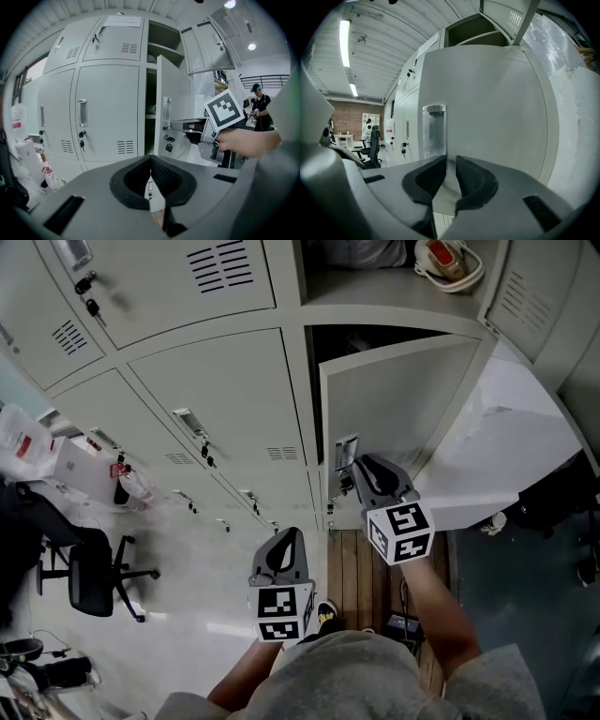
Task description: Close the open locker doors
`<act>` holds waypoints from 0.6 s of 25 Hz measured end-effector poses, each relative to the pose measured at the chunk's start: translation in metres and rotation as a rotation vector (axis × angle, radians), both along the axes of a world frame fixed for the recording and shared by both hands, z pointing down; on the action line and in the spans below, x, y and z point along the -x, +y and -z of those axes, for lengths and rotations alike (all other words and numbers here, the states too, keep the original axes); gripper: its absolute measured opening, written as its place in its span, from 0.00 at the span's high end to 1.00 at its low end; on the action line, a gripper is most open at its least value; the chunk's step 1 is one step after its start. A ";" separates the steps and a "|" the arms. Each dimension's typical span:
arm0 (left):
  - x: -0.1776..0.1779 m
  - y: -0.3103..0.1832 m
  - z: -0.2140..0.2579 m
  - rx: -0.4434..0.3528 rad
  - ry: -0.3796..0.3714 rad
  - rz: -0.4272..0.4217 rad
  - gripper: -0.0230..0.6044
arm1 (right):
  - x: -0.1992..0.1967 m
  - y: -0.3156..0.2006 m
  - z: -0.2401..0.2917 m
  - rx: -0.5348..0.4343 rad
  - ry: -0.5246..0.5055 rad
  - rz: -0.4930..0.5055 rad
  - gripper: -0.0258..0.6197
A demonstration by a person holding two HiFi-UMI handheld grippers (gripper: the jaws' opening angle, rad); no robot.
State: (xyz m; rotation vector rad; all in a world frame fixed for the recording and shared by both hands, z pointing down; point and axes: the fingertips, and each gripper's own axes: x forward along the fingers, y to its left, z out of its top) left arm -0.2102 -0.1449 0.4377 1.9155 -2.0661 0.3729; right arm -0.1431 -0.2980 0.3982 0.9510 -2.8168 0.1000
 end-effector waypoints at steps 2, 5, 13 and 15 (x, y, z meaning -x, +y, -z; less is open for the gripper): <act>0.003 -0.004 -0.002 0.003 0.000 -0.001 0.95 | 0.002 -0.007 -0.003 0.003 0.003 -0.015 0.85; 0.008 -0.010 -0.004 0.005 -0.002 0.002 0.95 | 0.005 -0.018 -0.005 0.002 0.005 -0.035 0.86; 0.018 -0.019 -0.008 0.018 0.000 0.001 0.95 | 0.017 -0.038 -0.009 0.003 0.009 -0.065 0.88; 0.020 -0.020 -0.009 0.021 0.001 0.003 0.95 | 0.019 -0.041 -0.011 0.003 0.009 -0.072 0.88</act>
